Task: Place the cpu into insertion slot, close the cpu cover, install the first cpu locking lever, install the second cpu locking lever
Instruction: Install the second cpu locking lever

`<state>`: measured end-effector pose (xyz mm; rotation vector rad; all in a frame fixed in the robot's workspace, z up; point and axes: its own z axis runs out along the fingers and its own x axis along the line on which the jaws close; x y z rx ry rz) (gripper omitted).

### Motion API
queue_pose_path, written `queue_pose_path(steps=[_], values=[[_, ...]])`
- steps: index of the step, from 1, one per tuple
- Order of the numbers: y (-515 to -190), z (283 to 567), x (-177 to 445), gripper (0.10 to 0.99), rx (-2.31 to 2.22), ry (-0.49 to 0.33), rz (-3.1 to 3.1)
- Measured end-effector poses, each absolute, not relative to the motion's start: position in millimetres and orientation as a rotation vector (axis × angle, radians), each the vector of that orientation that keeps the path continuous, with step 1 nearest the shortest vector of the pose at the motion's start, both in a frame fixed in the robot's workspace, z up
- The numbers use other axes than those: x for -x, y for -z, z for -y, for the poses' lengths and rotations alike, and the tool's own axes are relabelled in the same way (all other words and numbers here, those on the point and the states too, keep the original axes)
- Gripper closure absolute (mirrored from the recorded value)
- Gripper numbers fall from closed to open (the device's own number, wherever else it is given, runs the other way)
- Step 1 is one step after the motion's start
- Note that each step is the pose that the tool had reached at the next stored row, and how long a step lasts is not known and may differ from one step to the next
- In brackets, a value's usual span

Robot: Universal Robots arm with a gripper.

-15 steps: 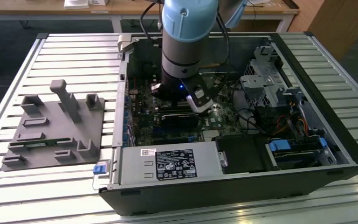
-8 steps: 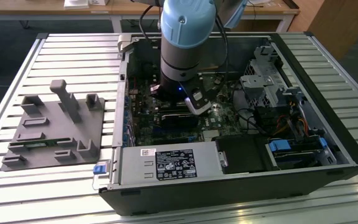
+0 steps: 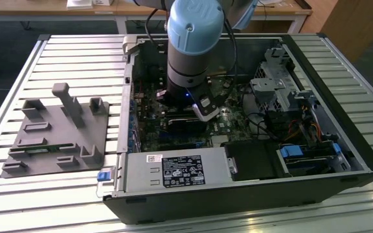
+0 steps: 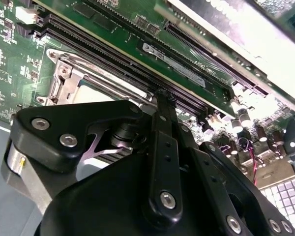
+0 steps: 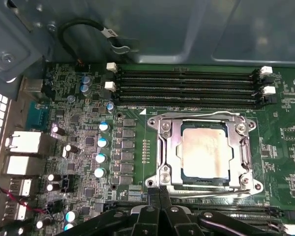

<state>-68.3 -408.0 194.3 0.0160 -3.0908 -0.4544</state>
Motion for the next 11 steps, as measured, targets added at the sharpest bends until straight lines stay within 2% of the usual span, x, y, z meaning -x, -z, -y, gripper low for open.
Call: queue_pose_path(steps=[11], values=[[-188.7, 407.3, 72.8, 0.980, -0.017, 0.514, 3.082]])
